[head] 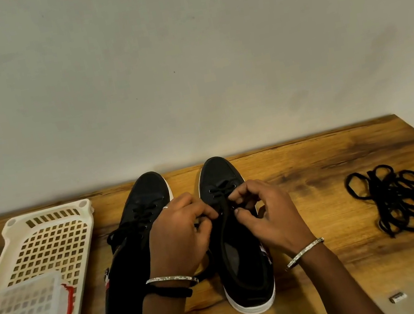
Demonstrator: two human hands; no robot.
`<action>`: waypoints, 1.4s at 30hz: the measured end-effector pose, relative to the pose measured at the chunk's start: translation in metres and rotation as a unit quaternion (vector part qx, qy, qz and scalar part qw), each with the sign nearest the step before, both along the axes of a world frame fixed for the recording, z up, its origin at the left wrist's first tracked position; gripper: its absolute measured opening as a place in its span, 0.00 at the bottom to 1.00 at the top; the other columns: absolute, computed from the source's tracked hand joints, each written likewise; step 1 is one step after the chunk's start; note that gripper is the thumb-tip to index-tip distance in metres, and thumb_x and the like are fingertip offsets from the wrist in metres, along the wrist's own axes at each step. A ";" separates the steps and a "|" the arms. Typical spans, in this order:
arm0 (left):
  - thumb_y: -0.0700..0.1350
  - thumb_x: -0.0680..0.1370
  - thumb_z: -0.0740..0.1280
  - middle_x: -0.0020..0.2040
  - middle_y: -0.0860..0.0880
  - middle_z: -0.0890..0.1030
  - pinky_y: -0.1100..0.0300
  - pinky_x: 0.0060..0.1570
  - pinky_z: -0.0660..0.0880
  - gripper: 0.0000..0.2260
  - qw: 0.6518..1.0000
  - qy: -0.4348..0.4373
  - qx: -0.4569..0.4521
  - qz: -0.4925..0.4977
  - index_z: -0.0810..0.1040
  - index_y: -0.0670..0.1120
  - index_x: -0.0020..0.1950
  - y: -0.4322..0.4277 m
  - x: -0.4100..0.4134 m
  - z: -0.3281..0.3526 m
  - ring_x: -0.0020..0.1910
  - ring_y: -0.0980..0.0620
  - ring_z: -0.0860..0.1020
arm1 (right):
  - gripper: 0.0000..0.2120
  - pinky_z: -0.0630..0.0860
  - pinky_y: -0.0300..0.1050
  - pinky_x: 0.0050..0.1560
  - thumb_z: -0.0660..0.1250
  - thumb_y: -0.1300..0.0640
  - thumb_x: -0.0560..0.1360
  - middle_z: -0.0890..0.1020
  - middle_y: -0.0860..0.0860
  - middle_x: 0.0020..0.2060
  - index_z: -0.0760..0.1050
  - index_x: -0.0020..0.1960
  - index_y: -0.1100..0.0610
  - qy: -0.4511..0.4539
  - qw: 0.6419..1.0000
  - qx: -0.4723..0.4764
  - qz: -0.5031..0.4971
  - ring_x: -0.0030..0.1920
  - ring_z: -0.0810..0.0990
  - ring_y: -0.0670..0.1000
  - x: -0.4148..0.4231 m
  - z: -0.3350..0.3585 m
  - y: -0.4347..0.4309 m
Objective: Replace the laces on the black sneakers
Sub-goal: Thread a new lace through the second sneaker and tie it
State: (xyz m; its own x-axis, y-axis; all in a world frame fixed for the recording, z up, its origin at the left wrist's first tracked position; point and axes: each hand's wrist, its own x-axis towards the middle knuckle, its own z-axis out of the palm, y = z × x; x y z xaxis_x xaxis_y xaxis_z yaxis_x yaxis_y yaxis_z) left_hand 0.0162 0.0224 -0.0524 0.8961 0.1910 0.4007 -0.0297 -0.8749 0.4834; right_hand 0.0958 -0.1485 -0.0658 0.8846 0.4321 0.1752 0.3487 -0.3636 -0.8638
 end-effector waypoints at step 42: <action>0.47 0.78 0.68 0.45 0.55 0.78 0.62 0.43 0.67 0.02 0.990 0.071 -0.024 0.118 0.80 0.51 0.46 -0.014 0.010 -0.012 0.48 0.53 0.74 | 0.06 0.80 0.41 0.38 0.69 0.59 0.79 0.85 0.42 0.41 0.84 0.49 0.50 0.039 0.994 0.046 -0.087 0.42 0.82 0.43 0.001 0.003 0.003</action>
State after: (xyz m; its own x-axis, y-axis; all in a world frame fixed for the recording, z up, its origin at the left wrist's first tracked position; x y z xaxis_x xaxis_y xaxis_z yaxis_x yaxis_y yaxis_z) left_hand 0.0259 0.0083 -0.0642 0.8710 0.4176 0.2590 0.2445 -0.8255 0.5087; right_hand 0.0963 -0.1459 -0.0632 0.9572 0.2562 0.1347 0.2178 -0.3309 -0.9182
